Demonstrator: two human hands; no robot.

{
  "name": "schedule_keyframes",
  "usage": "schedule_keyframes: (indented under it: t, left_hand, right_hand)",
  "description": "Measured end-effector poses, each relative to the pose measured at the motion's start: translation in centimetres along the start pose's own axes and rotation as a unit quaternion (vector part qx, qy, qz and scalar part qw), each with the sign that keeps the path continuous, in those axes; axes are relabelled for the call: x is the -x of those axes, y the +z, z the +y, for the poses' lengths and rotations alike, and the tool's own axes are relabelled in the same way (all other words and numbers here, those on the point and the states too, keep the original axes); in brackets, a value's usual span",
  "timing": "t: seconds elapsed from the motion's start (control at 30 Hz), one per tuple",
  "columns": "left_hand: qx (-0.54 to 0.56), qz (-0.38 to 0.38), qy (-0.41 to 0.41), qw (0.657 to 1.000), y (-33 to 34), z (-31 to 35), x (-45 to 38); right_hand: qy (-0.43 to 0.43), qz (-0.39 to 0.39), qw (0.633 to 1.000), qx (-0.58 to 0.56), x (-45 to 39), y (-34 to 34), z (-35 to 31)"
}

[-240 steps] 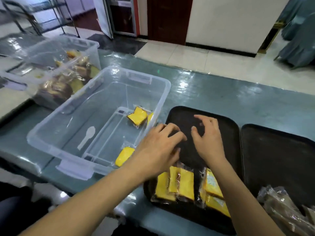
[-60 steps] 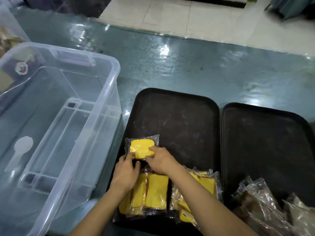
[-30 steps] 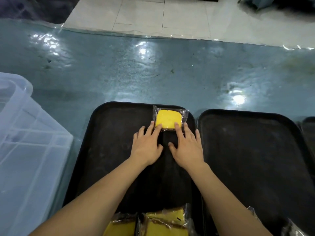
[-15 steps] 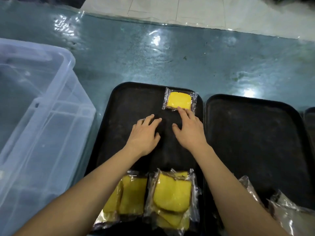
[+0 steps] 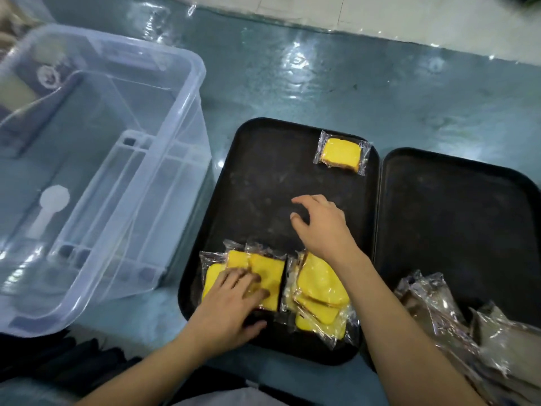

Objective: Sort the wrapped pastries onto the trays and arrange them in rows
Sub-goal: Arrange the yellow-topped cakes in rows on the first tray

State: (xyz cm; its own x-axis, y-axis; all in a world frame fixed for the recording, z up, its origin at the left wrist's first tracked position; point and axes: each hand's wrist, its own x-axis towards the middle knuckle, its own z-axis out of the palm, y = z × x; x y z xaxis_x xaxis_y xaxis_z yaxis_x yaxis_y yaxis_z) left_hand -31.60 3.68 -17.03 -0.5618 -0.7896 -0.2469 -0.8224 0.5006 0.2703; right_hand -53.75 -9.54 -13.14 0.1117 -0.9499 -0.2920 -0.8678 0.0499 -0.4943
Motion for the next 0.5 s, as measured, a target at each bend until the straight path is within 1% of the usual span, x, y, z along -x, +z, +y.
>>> schedule_keyframes:
  t: [0.03,0.07,0.2,0.27,0.33,0.4,0.47,0.5]
  left_hand:
    - [-0.025,-0.019,0.01,0.999,0.8,0.1,0.6]
    - [-0.048,-0.021,0.016,0.999,1.5,0.0,1.0]
    - [-0.08,0.055,0.014,0.995,2.1,-0.9,0.4]
    - [-0.084,0.069,-0.005,0.994,1.4,-1.9,-0.4]
    - [-0.082,0.071,-0.052,0.993,0.1,-3.4,-1.3]
    - [-0.073,0.079,-0.127,0.986,-1.0,-5.1,-1.9]
    - [-0.051,0.059,-0.196,0.977,-1.7,-6.0,-2.4]
    - [-0.045,0.05,-0.216,0.974,-1.8,-6.2,-2.5]
  right_hand:
    - [-0.002,-0.007,1.0,0.004,0.1,0.2,-0.4]
    - [-0.004,-0.014,1.0,0.008,0.2,0.4,-0.7]
    - [-0.024,-0.048,0.997,0.053,0.0,1.1,-1.6]
    - [-0.03,-0.072,0.994,0.077,-0.2,1.5,-2.0]
    - [-0.038,-0.098,0.99,0.098,-0.5,1.9,-2.4]
    - [-0.044,-0.132,0.983,0.117,-0.8,2.3,-2.7]
    - [-0.04,-0.177,0.975,0.129,-1.1,2.5,-2.9]
    - [-0.037,-0.196,0.97,0.136,-1.3,2.5,-3.0]
